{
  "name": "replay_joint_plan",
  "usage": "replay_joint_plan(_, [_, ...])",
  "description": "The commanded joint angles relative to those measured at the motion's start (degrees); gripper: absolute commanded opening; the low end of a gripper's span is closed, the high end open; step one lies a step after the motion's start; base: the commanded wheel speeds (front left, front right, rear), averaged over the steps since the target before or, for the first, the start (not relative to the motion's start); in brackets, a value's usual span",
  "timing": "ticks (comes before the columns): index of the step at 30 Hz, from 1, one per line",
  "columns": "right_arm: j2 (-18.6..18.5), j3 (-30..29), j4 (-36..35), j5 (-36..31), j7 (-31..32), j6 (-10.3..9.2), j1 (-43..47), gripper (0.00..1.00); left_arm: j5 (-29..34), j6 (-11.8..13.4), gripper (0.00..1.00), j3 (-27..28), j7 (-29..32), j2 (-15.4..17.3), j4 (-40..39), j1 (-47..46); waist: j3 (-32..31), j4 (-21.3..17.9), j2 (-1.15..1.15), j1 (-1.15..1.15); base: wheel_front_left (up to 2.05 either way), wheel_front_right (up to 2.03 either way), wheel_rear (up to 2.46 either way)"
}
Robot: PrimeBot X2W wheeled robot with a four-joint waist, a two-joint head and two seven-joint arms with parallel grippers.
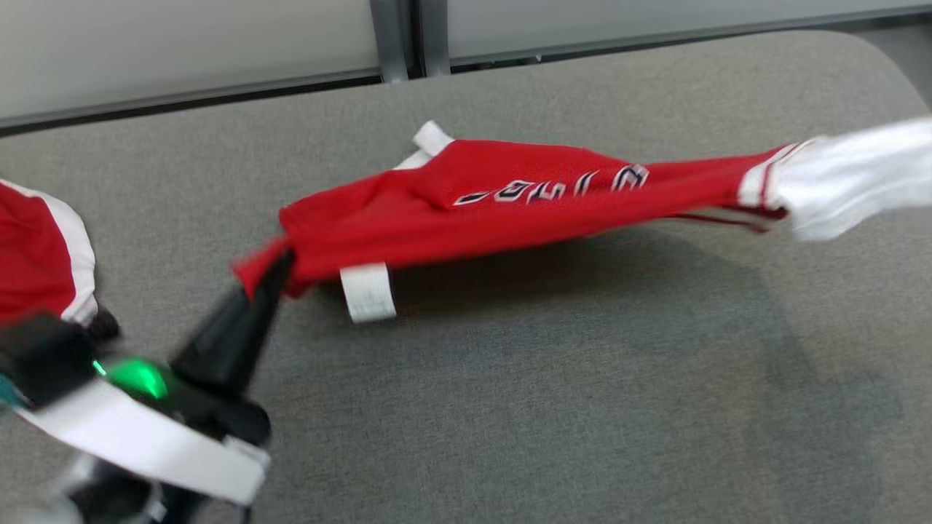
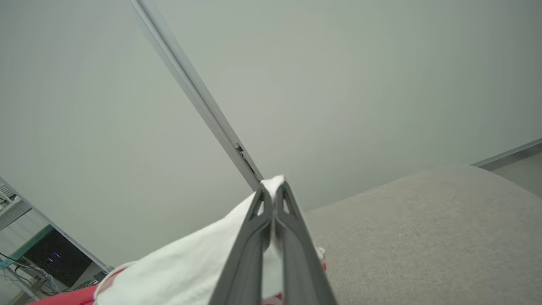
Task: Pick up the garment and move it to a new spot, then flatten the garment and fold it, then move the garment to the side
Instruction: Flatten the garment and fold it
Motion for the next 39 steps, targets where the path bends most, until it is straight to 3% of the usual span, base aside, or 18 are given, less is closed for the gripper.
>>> replay_joint_plan(1, [-0.39, -0.79, -0.87, 0.56, 0.3, 0.12, -1.47, 0.0, -0.14, 0.37, 0.0, 0.94, 0.54, 0.95, -0.57, -2.2, 1.58, 0.54, 0.0, 0.0, 0.0, 0.0, 0.0])
replay_joint_plan(6, [-1.37, -6.67, -3.83, 2.78, 7.05, 0.11, -12.81, 0.0, -1.16, 2.64, 0.0, 3.13, 8.54, 5.45, -0.16, -23.21, 7.33, 1.42, 0.0, 0.0, 0.0, 0.0, 0.0])
replay_joint_plan(9, [-1.15, -8.1, -0.41, -2.36, 10.84, 0.11, -24.02, 0.0, -0.54, 3.41, 0.0, 2.0, 12.38, 7.02, 6.79, -38.02, 11.61, 2.13, 0.0, 0.0, 0.0, 0.0, 0.0])
replay_joint_plan(13, [4.01, -9.57, 7.55, -10.1, 14.27, 0.07, -42.24, 0.0, 1.8, 3.18, 0.0, -1.51, 14.47, 6.37, 20.59, -56.61, 17.17, 3.64, 0.0, 0.0, 0.0, 0.0, 0.0])
replay_joint_plan(16, [8.61, -11.2, 14.21, -17.01, 14.54, 0.07, -56.66, 0.0, 5.37, 2.44, 0.0, -3.61, 12.08, 5.26, 31.04, -69.6, 21.38, 4.51, 0.0, 0.0, 0.0, 0.0, 0.0])
replay_joint_plan(19, [11.99, -11.91, 20.5, -23.66, 12.44, 0.07, -69.04, 0.0, 9.46, 1.82, 0.0, -4.98, 5.44, 3.34, 40.81, -80.27, 24.47, 5.48, 0.0, 0.0, 0.0, 0.0, 0.0])
replay_joint_plan(24, [16.05, -9.94, 28.24, -30.04, 7.91, 0.07, -79.91, 0.0, 13.71, 1.11, 0.0, -5.92, -6.83, 0.77, 54.17, -90.96, 27.13, 5.8, 0.0, 0.0, 0.0, 0.0, 0.0])
replay_joint_plan(27, [17.58, -7.76, 29.56, -28.84, 5.44, 0.07, -79.09, 0.0, 14.02, -0.32, 0.0, -6.66, -11.87, -0.3, 60.69, -91.19, 27.7, 5.6, 0.0, 0.0, 0.0, 0.0, 0.0])
replay_joint_plan(30, [17.53, -5.03, 28.25, -25.56, 3.6, 0.07, -72.36, 0.0, 13.26, -2.1, 0.0, -7.78, -15.24, -0.85, 66.03, -87.36, 27.33, 5.45, 0.0, 0.0, 0.0, 0.0, 0.0])
replay_joint_plan(35, [16.12, -0.69, 21.27, -17.99, 0.27, 0.08, -51.6, 0.0, 11.24, -3.77, 0.0, -10.62, -19.36, 0.07, 70.26, -73.21, 23.97, 4.61, 0.0, 0.0, 0.0, 0.0, 0.0])
replay_joint_plan(39, [14.29, 0.28, 15.21, -12.82, -3.07, 0.08, -32.67, 0.0, 8.03, -4.04, 0.0, -12.63, -21.5, 0.7, 68.16, -58.63, 19.48, 4.3, 0.0, 0.0, 0.0, 0.0, 0.0])
